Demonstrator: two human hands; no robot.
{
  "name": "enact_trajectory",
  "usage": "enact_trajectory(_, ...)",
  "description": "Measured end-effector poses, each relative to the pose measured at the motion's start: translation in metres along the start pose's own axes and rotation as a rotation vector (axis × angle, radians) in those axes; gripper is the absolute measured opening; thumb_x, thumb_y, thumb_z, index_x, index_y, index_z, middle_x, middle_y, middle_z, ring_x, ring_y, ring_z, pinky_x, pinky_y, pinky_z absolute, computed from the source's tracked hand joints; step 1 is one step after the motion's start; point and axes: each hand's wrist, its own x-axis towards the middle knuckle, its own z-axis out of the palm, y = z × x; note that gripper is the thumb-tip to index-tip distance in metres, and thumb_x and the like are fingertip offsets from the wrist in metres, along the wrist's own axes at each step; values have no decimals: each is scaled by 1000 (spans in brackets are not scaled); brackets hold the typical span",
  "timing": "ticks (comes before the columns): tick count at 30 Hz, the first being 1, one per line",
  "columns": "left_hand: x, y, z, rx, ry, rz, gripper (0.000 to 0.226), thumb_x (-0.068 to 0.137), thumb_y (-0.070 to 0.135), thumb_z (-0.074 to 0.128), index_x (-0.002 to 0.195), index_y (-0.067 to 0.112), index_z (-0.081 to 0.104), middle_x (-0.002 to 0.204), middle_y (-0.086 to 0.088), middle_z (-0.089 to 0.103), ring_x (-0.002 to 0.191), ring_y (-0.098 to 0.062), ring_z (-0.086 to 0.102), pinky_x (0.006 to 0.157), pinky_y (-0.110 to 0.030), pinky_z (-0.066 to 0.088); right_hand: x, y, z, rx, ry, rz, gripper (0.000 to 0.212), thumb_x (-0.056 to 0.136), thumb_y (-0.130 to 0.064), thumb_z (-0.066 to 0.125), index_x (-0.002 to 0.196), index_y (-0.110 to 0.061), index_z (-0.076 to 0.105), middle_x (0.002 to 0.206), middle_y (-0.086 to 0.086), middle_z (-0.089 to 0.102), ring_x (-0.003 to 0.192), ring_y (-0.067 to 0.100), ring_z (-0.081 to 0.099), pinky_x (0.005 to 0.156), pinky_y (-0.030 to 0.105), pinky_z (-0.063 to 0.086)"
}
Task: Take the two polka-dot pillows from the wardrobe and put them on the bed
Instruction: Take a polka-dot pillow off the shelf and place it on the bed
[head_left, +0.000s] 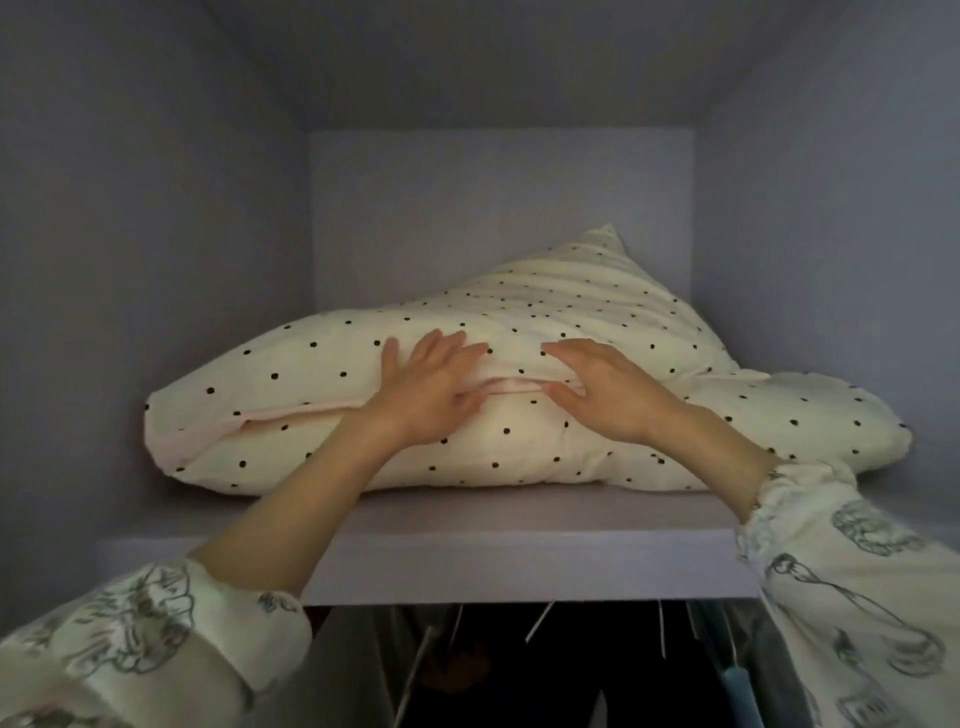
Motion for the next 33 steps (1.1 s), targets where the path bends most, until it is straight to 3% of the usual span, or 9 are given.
enact_trajectory(4, 26, -26, 6, 226, 102, -9, 66, 87, 60, 37, 144, 42, 9, 157, 3, 6, 143, -21, 0, 106, -61, -11, 43, 15, 12, -52, -49, -18, 64, 91, -48, 43, 146, -28, 18, 156, 0, 13, 142, 18, 9, 115, 46, 9)
enact_trajectory(8, 41, -36, 9, 429, 299, -27, 69, 84, 47, 54, 143, 40, 18, 148, -1, 34, 132, -24, 33, 105, -60, 14, 70, 32, 25, -176, -88, -87, 80, 85, -58, 46, 146, -33, 2, 157, -6, 0, 143, 15, -3, 115, 49, 1)
enact_trajectory(13, 57, -36, 6, 441, 426, -100, 58, 86, 36, 53, 139, 33, 32, 135, -6, 48, 118, -28, 46, 97, -51, 29, 97, 36, 25, -265, 6, -163, 89, 83, -55, 53, 146, -30, -3, 156, -3, 9, 142, 17, 7, 113, 51, 10)
enact_trajectory(16, 62, -38, 1, 443, 462, -114, 56, 84, 33, 47, 139, 31, 34, 131, -8, 50, 113, -30, 48, 94, -50, 31, 106, 32, 29, -306, 85, -169, 88, 80, -45, 61, 146, -25, 6, 150, 0, 22, 136, 21, 22, 107, 51, 22)
enact_trajectory(18, 60, -38, 2, 453, 472, -77, 55, 87, 30, 49, 140, 31, 34, 129, -9, 52, 111, -31, 50, 93, -51, 33, 111, 30, 31, -386, 169, -183, 72, 78, -27, 62, 138, -20, 23, 135, 5, 37, 123, 26, 38, 94, 46, 35)
enact_trajectory(23, 54, -42, 4, 482, 279, -85, 95, 68, 71, 53, 144, 38, 7, 139, -2, 35, 122, -25, 39, 99, -51, 30, 120, 25, 31, -543, 265, -188, 55, 71, -16, 59, 122, -18, 39, 115, 5, 46, 102, 26, 47, 78, 39, 36)
enact_trajectory(27, 52, -38, -1, 530, 344, -182, 85, 77, 29, 66, 139, 36, 7, 127, -6, 39, 111, -27, 43, 91, -46, 37, 124, 12, 22, -554, 356, -222, 53, 68, -16, 63, 118, -16, 44, 109, 9, 51, 96, 31, 49, 76, 43, 36)
enact_trajectory(29, 48, -33, -10, 521, 362, -229, 83, 75, 23, 69, 135, 35, 12, 121, -7, 42, 106, -28, 44, 87, -44, 38, 123, 1, 7, -568, 459, -248, 45, 67, -9, 63, 110, -12, 51, 99, 13, 55, 85, 34, 53, 71, 42, 39)
enact_trajectory(33, 32, -25, -38, 495, 541, -210, 78, 66, 11, 74, 131, 29, 35, 106, -13, 51, 92, -33, 50, 76, -46, 41, 106, -20, -20, -601, 633, -270, 37, 72, -2, 31, 98, -9, 56, 86, 14, 57, 72, 33, 54, 63, 41, 40)
